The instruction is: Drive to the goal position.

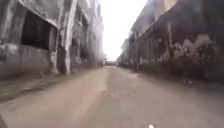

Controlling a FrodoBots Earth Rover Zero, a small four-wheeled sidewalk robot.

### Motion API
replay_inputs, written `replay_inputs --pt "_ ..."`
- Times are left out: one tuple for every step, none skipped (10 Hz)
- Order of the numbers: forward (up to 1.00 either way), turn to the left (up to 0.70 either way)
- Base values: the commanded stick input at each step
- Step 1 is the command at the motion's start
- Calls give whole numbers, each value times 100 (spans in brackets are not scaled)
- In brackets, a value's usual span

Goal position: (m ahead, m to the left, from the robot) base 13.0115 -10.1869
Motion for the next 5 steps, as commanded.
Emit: replay_inputs --pt "100 0" --pt "100 0" --pt "100 0" --pt "100 5" --pt "100 16"
